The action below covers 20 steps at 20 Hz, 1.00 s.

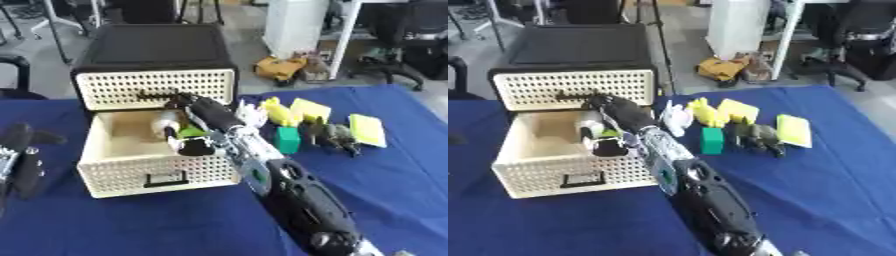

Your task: Pick up objects from table and place into drawer.

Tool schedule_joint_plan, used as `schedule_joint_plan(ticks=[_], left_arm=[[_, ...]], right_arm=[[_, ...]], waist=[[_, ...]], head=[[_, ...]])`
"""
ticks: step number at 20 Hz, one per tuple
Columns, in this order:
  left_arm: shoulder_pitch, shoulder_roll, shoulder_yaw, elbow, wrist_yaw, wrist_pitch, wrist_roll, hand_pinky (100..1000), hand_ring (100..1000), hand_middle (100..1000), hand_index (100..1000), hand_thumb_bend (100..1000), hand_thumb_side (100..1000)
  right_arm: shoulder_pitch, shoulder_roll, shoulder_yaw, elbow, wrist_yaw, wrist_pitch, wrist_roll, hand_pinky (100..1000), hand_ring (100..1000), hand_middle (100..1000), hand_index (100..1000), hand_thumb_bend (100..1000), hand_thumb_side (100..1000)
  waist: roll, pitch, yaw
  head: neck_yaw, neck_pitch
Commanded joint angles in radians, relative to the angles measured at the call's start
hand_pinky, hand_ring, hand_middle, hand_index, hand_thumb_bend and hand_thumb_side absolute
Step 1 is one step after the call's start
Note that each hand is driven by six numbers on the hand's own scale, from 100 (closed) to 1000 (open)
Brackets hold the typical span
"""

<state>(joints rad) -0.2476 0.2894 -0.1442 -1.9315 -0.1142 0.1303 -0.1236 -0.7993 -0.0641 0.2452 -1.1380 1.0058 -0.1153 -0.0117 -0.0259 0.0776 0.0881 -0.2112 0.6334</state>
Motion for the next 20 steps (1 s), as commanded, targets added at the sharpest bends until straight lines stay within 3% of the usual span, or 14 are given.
schedule_joint_plan(ticks=[1, 3, 10, 16, 20], left_arm=[[-0.015, 0.015, 0.010, -0.023, -0.001, -0.002, 0.005, 100, 100, 100, 652, 361, 1000], [-0.015, 0.025, 0.011, -0.024, -0.001, -0.002, 0.006, 100, 100, 100, 652, 359, 1000], [-0.012, 0.088, -0.032, -0.034, 0.007, -0.003, -0.035, 100, 100, 100, 653, 339, 1000], [-0.022, 0.170, -0.140, -0.047, 0.093, 0.001, -0.160, 100, 100, 100, 653, 303, 1000], [-0.049, 0.211, -0.234, -0.026, 0.252, 0.033, -0.259, 100, 100, 100, 646, 304, 1000]], right_arm=[[-0.009, -0.048, -0.032, -0.089, -0.036, 0.020, -0.050, 714, 792, 809, 834, 100, 457], [0.011, -0.085, -0.043, -0.152, -0.114, 0.044, -0.106, 648, 746, 771, 806, 100, 516], [0.124, -0.236, -0.070, -0.383, -0.374, 0.130, -0.192, 586, 690, 722, 766, 100, 507], [0.227, -0.310, -0.110, -0.459, -0.488, 0.195, -0.214, 568, 681, 711, 743, 100, 501], [0.274, -0.332, -0.130, -0.461, -0.533, 0.215, -0.236, 561, 679, 707, 735, 100, 500]], waist=[[0.002, -0.009, -0.013], [-0.001, -0.008, -0.027], [-0.007, -0.012, -0.073], [-0.012, -0.015, -0.104], [-0.015, -0.012, -0.125]], head=[[0.016, -0.013], [0.025, -0.015], [0.058, -0.016], [0.077, -0.012], [0.089, -0.013]])
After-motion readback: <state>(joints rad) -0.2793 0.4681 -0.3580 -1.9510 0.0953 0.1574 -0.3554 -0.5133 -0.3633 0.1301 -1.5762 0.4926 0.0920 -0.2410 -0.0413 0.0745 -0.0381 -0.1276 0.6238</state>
